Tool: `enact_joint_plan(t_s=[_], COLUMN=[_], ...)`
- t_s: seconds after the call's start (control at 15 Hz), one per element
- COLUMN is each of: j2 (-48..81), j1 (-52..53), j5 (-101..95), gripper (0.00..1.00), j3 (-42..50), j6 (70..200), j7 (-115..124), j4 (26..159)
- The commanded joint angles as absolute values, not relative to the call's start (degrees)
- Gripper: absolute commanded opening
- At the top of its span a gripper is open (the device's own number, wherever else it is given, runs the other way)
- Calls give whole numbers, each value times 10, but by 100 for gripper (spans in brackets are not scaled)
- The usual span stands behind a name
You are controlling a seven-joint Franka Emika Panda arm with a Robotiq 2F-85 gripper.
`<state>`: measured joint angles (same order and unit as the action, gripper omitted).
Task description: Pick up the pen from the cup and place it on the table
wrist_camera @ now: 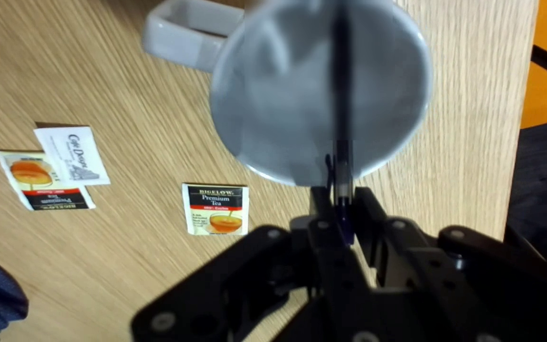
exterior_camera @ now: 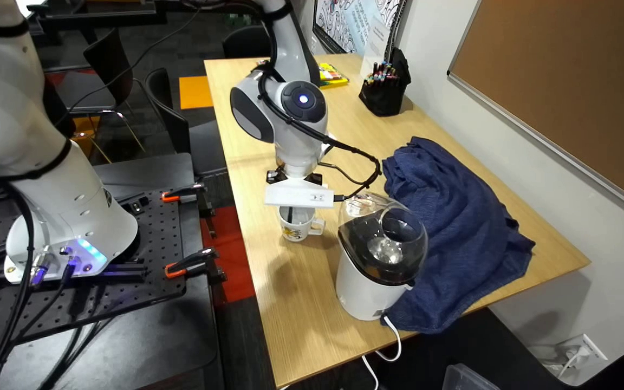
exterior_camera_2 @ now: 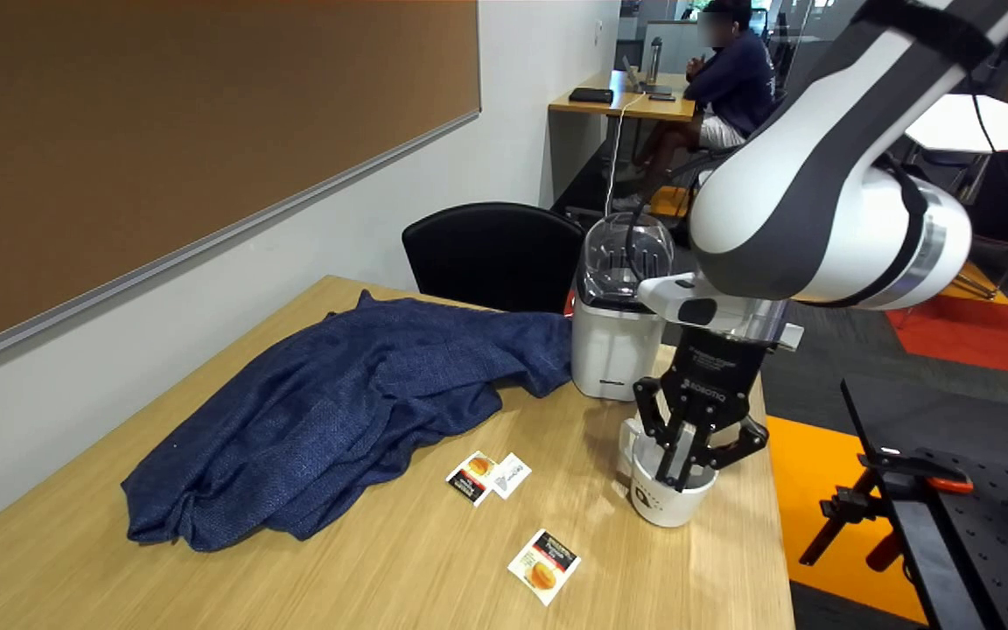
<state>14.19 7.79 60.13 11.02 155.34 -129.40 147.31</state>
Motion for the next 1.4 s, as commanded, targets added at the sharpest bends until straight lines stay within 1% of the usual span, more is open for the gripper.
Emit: enact_joint_plan(t_s=[0.0, 0.47, 1.0, 1.33], j2=[77, -5, -123, -135], j1=[92, 100, 115, 117], j5=[601, 640, 693, 687], gripper=[4, 4, 4, 4], j3=[110, 102, 87, 69], j6=[1583, 1624, 1635, 1615], j7=[-1289, -1300, -1290, -1266], j4=[1524, 1560, 1605, 1589])
